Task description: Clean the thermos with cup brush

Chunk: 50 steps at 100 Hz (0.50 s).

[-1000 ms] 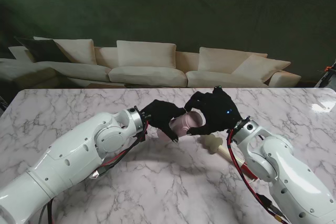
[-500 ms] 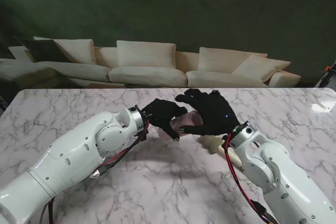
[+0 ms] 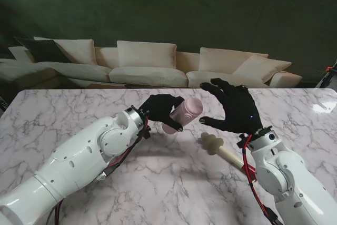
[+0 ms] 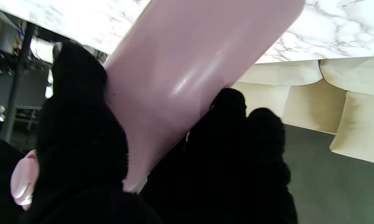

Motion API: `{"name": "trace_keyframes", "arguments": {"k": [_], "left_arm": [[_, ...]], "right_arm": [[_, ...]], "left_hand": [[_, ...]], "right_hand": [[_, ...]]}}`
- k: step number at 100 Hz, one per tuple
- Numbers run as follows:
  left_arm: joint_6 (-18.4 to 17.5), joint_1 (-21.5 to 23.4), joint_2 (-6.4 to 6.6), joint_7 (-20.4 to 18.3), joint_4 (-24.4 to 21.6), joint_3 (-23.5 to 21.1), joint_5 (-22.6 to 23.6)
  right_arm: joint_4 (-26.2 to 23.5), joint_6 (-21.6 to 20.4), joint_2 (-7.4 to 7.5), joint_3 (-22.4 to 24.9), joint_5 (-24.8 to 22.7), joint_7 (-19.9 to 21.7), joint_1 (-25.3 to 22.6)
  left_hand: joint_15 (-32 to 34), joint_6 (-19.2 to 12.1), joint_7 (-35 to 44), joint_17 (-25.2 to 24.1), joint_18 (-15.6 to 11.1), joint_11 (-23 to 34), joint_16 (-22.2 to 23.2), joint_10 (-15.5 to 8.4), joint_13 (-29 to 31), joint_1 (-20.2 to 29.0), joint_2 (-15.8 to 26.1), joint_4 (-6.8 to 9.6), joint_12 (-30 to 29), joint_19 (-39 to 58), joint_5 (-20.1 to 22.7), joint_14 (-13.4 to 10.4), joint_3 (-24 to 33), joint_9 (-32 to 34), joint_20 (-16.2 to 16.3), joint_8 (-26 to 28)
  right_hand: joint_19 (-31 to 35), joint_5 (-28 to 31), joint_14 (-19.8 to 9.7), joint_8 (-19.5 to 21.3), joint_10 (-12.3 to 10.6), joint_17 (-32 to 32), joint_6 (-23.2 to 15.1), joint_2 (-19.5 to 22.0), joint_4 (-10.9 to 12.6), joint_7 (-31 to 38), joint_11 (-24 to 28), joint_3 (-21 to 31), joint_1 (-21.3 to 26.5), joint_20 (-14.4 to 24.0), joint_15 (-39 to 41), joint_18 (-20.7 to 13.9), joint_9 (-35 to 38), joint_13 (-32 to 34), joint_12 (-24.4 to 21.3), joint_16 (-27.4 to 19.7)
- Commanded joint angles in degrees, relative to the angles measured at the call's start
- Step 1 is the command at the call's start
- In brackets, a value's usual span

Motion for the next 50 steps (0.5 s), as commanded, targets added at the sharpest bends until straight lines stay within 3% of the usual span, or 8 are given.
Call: {"name": "trace_keyframes", "arguments": {"k": [1,24,50], "left_arm": [[0.8,0.0,-1.51,1.0,1.7,-0.2,-0.9],[0.8,-0.3,-4.53,7.2,8.2,-0.2,-6.2],[-1.8,-1.7,-7.06,10.3,16.1,1.6,-10.2]], "right_arm": [[2.5,1.5,0.08,0.5,-0.4,-0.6,-1.5],[5.9,4.8,-0.27,0.1,0.6,-3.0,-2.1],[8.4,6.6,-0.39,-1.1,1.1,-4.0,-1.4]], "left_hand": [[-1.9,-11.6,10.6,-1.6,-4.1,5.7,-1.2,-5.7,-0.3,19.0,23.6,6.35,1.6,-0.8,3.7,0.1,19.6,0.6,-0.4,4.4],[-3.3,-12.1,10.5,-3.8,-3.6,4.9,-1.7,-6.5,-2.2,19.7,24.4,5.98,0.9,-2.0,3.1,0.7,18.2,-0.2,-0.5,4.0],[-6.1,-12.4,9.4,-6.9,-2.6,2.9,-3.2,-7.2,-4.7,20.4,25.4,5.77,-1.7,-4.4,2.8,1.1,15.9,-0.9,-0.4,1.9]], "right_hand": [[-0.7,-1.6,-0.5,0.9,0.8,-1.0,1.2,2.3,1.8,-0.4,-1.0,-1.1,1.0,-0.5,-0.9,-1.8,-1.6,-1.3,-0.3,-0.5],[-0.9,-1.6,-0.5,1.2,0.8,-1.4,1.3,2.1,1.9,-0.5,-1.0,-1.6,1.9,-0.5,-0.9,-2.0,-1.6,-1.6,-0.3,-0.5],[-1.0,-1.7,-0.7,1.3,0.9,-1.6,1.3,2.4,1.9,-0.9,-0.9,-2.2,2.3,-0.4,-0.8,-2.3,-1.7,-1.8,-0.2,-0.5]]}}
